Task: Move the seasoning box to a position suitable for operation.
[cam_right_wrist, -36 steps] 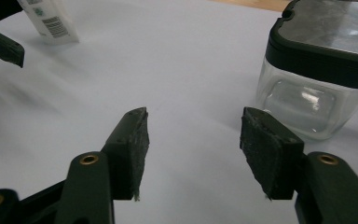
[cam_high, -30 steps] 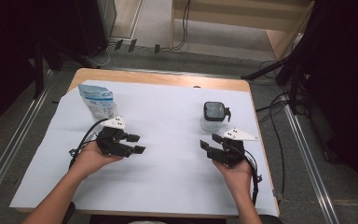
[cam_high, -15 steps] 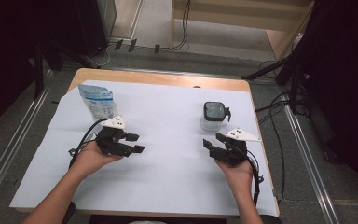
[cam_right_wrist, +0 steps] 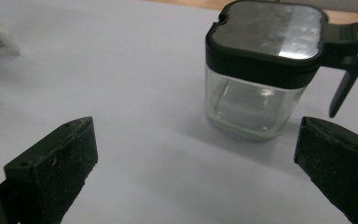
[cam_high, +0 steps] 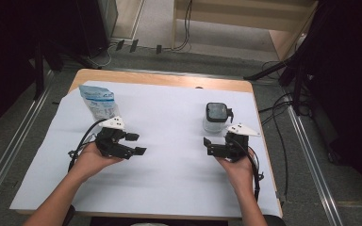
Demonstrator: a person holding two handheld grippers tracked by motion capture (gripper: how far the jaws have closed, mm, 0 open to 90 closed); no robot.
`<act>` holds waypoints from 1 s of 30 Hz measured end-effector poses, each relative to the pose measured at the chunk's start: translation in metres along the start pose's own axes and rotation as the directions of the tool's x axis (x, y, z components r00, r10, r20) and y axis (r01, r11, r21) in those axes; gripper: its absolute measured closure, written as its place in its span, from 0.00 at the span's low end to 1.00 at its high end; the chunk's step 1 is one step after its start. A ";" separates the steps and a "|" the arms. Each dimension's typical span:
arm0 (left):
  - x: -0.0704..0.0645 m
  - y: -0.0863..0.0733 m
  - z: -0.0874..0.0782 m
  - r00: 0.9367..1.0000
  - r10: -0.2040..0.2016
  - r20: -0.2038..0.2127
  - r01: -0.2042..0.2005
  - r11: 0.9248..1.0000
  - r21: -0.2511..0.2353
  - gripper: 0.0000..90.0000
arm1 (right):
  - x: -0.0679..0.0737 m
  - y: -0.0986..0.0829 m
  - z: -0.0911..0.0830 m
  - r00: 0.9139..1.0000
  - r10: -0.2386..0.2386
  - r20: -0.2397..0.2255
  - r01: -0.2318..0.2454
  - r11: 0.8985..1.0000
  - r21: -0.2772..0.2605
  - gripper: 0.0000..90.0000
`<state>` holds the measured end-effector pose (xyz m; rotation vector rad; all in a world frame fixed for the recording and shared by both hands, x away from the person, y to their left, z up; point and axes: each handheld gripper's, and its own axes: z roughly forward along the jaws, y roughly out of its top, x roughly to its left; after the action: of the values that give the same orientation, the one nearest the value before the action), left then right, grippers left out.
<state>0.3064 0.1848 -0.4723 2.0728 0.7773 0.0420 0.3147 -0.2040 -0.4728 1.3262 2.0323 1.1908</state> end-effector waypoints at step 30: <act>-0.001 -0.006 0.000 1.000 -0.021 -0.016 0.021 1.000 0.019 0.35 | -0.020 0.014 0.064 0.985 0.103 0.141 -0.102 0.995 -0.013 0.01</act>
<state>0.3021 0.1865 -0.4767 2.0846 0.8121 0.0398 0.3774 -0.1925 -0.4973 1.4846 1.8797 1.1115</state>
